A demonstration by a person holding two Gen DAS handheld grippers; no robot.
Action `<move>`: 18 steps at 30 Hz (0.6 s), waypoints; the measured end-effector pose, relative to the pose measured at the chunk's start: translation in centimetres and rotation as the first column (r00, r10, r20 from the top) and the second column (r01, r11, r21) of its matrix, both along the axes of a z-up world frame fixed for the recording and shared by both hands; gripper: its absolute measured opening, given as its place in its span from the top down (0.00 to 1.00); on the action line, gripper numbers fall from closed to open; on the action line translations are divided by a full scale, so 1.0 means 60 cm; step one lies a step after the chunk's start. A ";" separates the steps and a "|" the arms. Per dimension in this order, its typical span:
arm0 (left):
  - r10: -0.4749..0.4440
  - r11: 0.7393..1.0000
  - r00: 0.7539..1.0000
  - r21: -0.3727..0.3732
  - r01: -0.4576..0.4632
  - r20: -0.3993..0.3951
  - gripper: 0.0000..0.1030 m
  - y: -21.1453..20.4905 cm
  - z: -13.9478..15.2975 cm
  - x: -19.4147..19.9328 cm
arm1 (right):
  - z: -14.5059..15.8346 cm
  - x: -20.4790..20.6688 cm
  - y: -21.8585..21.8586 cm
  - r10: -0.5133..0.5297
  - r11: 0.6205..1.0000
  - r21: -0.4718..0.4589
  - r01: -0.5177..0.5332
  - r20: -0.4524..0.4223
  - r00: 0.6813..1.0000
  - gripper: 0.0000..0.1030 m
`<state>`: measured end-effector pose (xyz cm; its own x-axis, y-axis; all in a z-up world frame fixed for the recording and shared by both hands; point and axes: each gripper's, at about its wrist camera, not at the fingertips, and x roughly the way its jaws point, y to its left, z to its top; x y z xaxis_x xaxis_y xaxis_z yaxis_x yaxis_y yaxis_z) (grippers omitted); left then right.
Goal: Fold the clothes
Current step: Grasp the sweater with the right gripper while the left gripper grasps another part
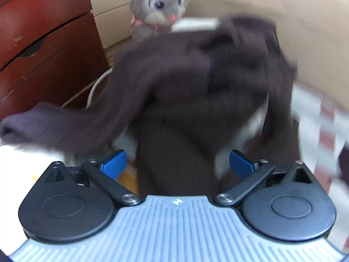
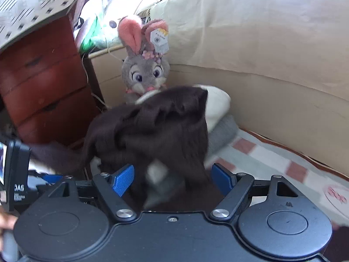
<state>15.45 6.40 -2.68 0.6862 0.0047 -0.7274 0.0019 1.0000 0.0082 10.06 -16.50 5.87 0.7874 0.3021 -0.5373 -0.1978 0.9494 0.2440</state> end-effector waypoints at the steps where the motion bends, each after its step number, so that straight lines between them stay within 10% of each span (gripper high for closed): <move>1: -0.014 0.997 0.999 -0.077 0.017 0.032 0.04 0.012 0.001 0.015 | 0.006 0.029 -0.002 0.028 0.999 0.034 -0.027 -0.023 0.999 0.23; 5: -0.008 0.994 0.998 -0.111 0.015 0.064 0.42 0.023 -0.022 0.060 | -0.007 0.120 0.003 0.069 0.992 0.111 -0.057 -0.111 0.991 0.43; 7: -0.010 0.999 0.991 -0.044 0.016 0.135 0.42 0.020 -0.045 0.060 | -0.022 0.149 0.015 0.071 0.995 0.082 -0.060 -0.137 0.988 0.66; 9: -0.033 0.999 0.985 -0.031 0.039 0.168 0.42 0.029 -0.071 0.060 | -0.037 0.169 0.030 0.078 0.997 0.030 -0.074 -0.151 0.985 0.66; 11: -0.050 0.994 0.981 -0.091 0.067 0.185 0.42 0.050 -0.092 0.066 | -0.058 0.197 0.035 0.045 0.999 0.003 -0.045 -0.179 0.983 0.60; 13: -0.064 0.993 0.968 -0.078 0.085 0.244 0.42 0.063 -0.106 0.077 | -0.085 0.225 0.035 -0.013 1.000 -0.011 0.010 -0.215 0.976 0.21; 16: -0.101 0.995 0.955 0.027 0.097 0.278 0.40 0.050 -0.138 0.103 | -0.131 0.257 0.015 -0.096 0.990 0.076 0.119 -0.253 0.963 0.20; 17: -0.096 0.994 0.960 -0.017 0.105 0.264 0.42 0.050 -0.142 0.109 | -0.141 0.260 0.004 -0.093 0.979 0.154 0.135 -0.255 0.963 0.26; 18: -0.092 0.992 0.960 -0.062 0.112 0.263 0.41 0.052 -0.140 0.110 | -0.141 0.254 -0.002 -0.079 0.968 0.215 0.127 -0.221 0.972 0.63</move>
